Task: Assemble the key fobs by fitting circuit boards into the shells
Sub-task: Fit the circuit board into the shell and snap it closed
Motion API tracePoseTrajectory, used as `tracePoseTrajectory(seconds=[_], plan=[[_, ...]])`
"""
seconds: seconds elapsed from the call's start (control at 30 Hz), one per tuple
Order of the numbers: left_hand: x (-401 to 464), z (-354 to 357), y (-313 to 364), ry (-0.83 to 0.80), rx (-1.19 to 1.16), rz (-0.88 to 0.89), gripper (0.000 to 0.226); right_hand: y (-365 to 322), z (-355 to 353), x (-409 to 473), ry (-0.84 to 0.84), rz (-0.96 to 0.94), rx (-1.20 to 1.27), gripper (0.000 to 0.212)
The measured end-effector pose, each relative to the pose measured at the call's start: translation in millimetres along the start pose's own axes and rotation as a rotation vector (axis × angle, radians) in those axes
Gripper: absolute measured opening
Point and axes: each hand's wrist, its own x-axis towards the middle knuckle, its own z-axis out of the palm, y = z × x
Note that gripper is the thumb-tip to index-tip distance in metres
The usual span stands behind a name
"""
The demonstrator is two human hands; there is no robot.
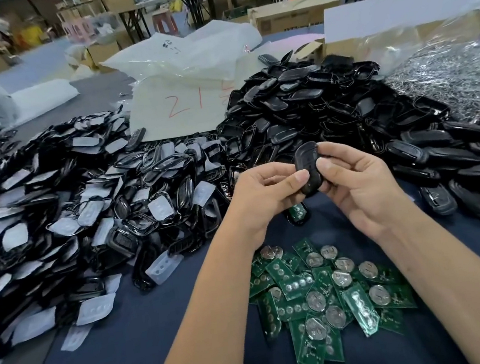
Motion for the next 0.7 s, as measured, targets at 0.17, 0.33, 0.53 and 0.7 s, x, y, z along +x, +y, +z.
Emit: tracePoseTrajectory(seconds=[0.17, 0.33, 0.53, 0.7], plan=[[1.4, 0.1, -1.3, 0.083, 0.144, 0.101, 0.008, 0.8, -1.3, -1.1, 0.007, 0.003, -0.054, 0.032], [2.4, -2.1, -3.6, 0.079, 0.342, 0.201, 0.009, 0.5, -4.1, -2.3, -0.071, -0.003, -0.164, 0.03], [-0.1, -5.2, -2.5, 0.067, 0.398, 0.216, 0.018, 1.2, -3.4, -2.4, -0.088, -0.016, -0.164, 0.025], [-1.3, -7.7, 0.8, 0.065, 0.306, 0.216, 0.013, 3.1, -2.2, 0.0, -0.095, -0.007, -0.17, 0.025]])
